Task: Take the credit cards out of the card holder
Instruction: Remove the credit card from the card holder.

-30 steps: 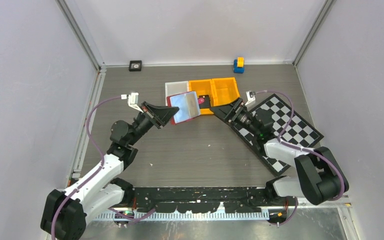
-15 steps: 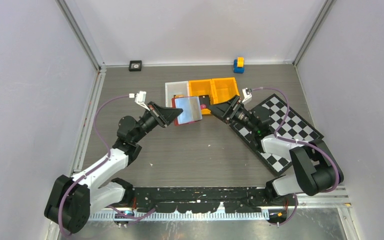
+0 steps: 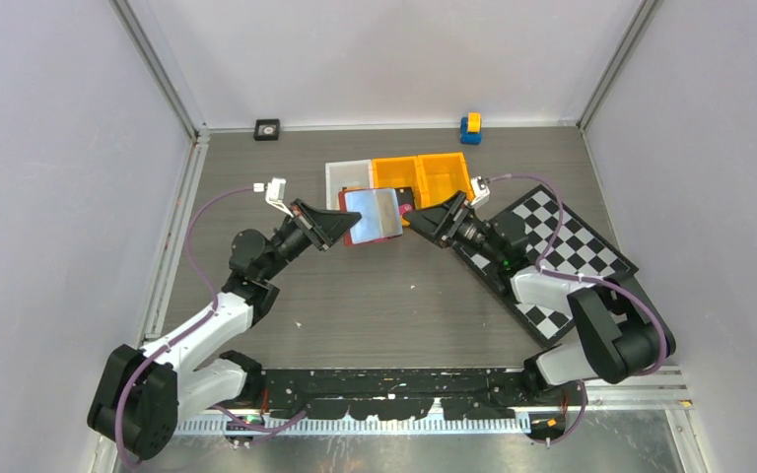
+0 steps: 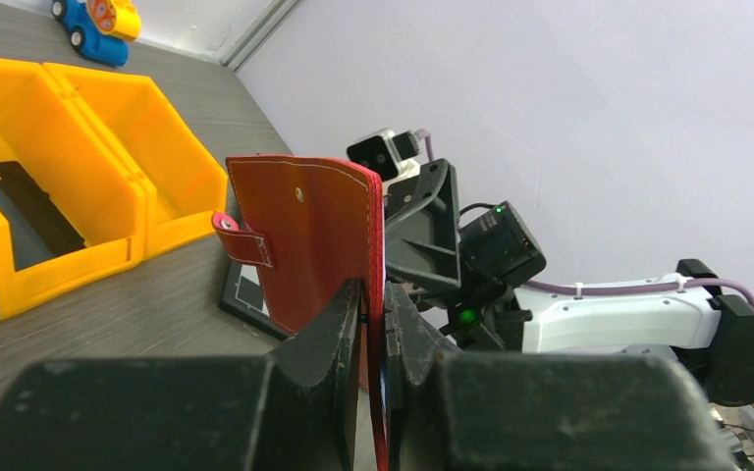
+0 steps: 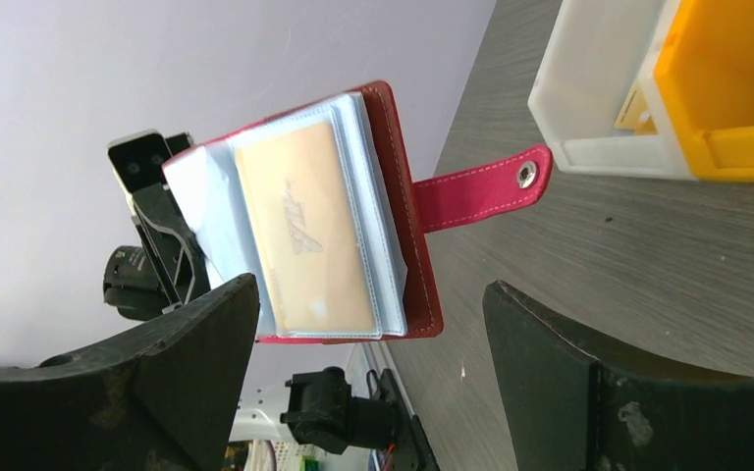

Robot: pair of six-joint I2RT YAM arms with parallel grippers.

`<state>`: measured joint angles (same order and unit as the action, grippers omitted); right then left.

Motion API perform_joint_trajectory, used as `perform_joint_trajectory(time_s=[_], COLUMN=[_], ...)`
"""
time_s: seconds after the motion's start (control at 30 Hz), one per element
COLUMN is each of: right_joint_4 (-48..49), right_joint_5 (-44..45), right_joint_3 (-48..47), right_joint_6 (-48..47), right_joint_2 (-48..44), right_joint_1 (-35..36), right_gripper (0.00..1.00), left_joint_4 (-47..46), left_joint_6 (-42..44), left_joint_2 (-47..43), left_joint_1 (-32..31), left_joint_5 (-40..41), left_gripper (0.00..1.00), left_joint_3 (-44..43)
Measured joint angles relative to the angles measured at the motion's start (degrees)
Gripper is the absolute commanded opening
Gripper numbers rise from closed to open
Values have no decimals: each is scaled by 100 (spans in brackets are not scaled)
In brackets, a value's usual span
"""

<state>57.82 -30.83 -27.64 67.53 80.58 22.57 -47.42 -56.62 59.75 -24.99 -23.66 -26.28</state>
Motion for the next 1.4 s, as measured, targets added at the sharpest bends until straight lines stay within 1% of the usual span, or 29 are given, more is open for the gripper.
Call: perform_joint_trajectory(time_s=[0.27,0.4,0.6,0.73,0.8,0.87,1.07,1.2,1.33,1.4], right_joint_4=[256,682,1600,1790,1797,1746,1650,1539,1257,1075], right_joint_5=[11,-9,-131,-125,-96,-59,35,96,164,210], right_joint_3=[33,39,122,289,385,463,546,588,614,616], right_joint_6=[85,319,774,828,807,758,584,428,243,118], right_joint_2=[352,564,715,546,402,225,-184,-315,-461,-579], right_joint_1=[280,365,435,433,433,433,435,435,435,435], right_gripper=[89,87,73,62,55,50,39,29,28,15], left_joint_4=[-251,-330,-398,-404,-411,-417,-398,-317,-50,74], left_joint_6=[-214,-326,-444,-452,-452,-448,-420,-284,-87,31], left_joint_2=[0,2,48,74,76,76,118,164,164,162], left_joint_1=[0,0,9,79,116,140,149,149,149,149], left_joint_5=[-109,-186,-254,-254,-254,-249,-326,-514,-686,-745], left_gripper=[0,0,0,0,0,0,0,0,0,0], left_joint_3=[0,0,0,0,0,0,0,-15,-122,-173])
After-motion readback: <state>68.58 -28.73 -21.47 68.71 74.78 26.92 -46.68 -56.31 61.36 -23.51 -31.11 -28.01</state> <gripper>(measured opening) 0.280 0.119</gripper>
